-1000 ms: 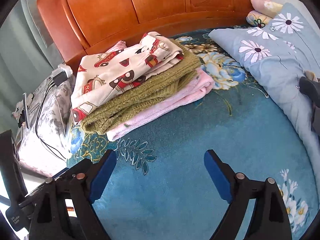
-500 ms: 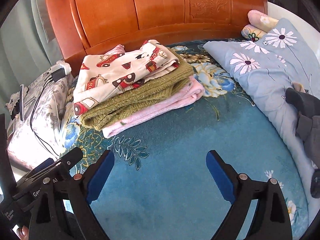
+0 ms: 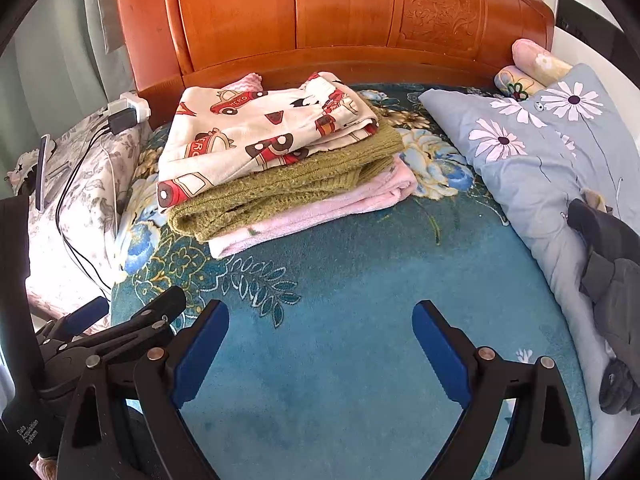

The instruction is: Fold clothes

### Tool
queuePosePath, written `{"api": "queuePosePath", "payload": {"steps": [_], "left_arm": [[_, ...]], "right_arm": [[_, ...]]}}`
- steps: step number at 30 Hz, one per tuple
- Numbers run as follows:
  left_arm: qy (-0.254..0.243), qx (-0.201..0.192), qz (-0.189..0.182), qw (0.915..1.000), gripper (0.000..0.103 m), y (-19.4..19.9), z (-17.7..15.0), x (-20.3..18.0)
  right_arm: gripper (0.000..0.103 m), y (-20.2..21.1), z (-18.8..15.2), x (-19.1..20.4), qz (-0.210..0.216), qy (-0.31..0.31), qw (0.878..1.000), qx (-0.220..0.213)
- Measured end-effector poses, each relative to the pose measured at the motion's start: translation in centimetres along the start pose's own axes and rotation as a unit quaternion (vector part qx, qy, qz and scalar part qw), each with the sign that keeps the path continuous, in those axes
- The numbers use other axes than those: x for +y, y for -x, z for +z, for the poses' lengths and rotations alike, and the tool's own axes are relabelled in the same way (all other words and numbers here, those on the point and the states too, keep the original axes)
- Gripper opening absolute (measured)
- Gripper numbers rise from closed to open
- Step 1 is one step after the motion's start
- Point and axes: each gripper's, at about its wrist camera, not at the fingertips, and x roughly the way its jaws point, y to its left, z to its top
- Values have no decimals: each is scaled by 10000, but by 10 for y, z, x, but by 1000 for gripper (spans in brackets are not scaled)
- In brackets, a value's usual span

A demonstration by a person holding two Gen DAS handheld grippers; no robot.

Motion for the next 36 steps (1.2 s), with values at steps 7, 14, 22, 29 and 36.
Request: {"api": "queuePosePath", "payload": {"steps": [7, 14, 22, 29, 36], "left_arm": [[16, 30, -20, 10000, 103, -1, 0, 0], [167, 62, -74, 9998, 103, -1, 0, 4], [142, 75, -75, 9998, 103, -1, 0, 2], [248, -6, -36, 9997, 103, 1, 0, 7], [426, -10, -127, 9990, 103, 1, 0, 15]], "right_arm": [[94, 1, 3, 0, -48, -6, 10000, 25], [94, 2, 5, 2, -57, -3, 10000, 29], [94, 2, 7, 2, -92, 13, 9999, 41], [94, 2, 9, 4, -116, 20, 9999, 38], [94, 2, 10, 10, -103, 37, 9999, 34]]}}
